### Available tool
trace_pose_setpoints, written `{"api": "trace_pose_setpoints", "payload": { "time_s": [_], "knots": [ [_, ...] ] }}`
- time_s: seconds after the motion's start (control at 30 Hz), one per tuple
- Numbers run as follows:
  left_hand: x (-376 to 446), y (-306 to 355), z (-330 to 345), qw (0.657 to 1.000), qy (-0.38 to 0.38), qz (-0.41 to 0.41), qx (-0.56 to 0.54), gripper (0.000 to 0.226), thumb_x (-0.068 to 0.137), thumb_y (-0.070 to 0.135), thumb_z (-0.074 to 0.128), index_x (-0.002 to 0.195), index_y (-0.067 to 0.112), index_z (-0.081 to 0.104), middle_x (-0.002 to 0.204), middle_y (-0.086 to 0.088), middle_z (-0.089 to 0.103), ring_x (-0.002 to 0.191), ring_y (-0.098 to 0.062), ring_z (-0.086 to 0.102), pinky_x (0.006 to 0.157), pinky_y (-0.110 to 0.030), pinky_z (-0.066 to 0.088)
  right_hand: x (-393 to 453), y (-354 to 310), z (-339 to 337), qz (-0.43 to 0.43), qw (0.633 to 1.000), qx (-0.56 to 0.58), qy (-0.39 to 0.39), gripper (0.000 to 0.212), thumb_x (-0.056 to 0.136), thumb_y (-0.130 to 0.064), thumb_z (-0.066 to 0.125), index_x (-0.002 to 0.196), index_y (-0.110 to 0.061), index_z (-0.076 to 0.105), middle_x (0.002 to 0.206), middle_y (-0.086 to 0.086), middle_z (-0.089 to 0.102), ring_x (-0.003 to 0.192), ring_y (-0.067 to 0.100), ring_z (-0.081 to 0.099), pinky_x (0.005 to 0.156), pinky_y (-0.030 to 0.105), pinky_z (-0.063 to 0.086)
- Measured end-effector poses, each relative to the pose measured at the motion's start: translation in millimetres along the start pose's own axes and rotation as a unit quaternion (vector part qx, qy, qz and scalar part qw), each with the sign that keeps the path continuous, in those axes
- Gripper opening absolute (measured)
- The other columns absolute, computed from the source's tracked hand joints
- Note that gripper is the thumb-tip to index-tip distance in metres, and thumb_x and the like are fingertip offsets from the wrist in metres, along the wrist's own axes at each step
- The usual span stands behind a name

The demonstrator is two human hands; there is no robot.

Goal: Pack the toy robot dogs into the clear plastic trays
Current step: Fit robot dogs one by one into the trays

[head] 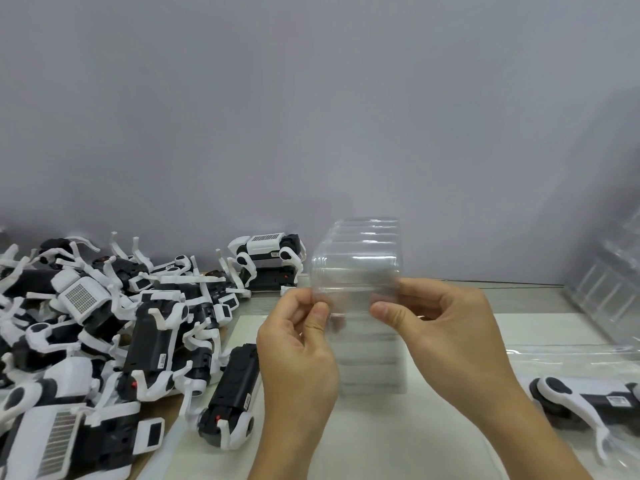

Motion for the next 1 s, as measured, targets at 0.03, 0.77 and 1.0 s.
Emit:
{"api": "trace_pose_setpoints", "payload": {
  "time_s": [0.03, 0.77, 1.0],
  "knots": [
    [0, -1, -1, 1.000, 0.008, -0.005, -0.008, 0.034, 0.097, -0.006, 0.052, 0.080, 0.020, 0.066, 0.072, -0.001, 0.072, 0.065, -0.013, 0.067, 0.065, -0.018, 0.051, 0, 0, 0, 0.002, 1.000, 0.000, 0.000, 0.025, 0.074, -0.011, 0.083, 0.078, -0.034, 0.076, 0.075, -0.019, 0.074, 0.073, 0.000, 0.070, 0.067, 0.009, 0.051],
    [3, -13, -24, 0.992, 0.107, -0.038, -0.057, 0.035, 0.095, -0.009, 0.053, 0.084, 0.020, 0.068, 0.080, -0.001, 0.076, 0.075, -0.014, 0.071, 0.068, -0.018, 0.053, 4, 10, -14, 0.000, 0.999, 0.020, 0.043, 0.017, 0.079, -0.006, 0.078, 0.079, -0.023, 0.076, 0.071, -0.009, 0.075, 0.070, 0.005, 0.072, 0.066, 0.010, 0.052],
    [10, -30, -48, 0.967, 0.173, -0.114, -0.146, 0.036, 0.101, -0.007, 0.041, 0.086, 0.019, 0.061, 0.073, 0.012, 0.071, 0.069, -0.001, 0.063, 0.078, -0.023, 0.049, 10, 15, -60, -0.015, 0.988, 0.061, 0.141, 0.017, 0.091, -0.009, 0.065, 0.089, -0.024, 0.074, 0.077, -0.004, 0.076, 0.072, 0.014, 0.074, 0.068, 0.019, 0.056]
  ]
}}
Point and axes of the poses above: each hand's wrist, its own x-axis towards the middle knuckle, its own z-axis out of the palm, y = z × x, the point moved 8 cm from there along x, towards the middle knuckle
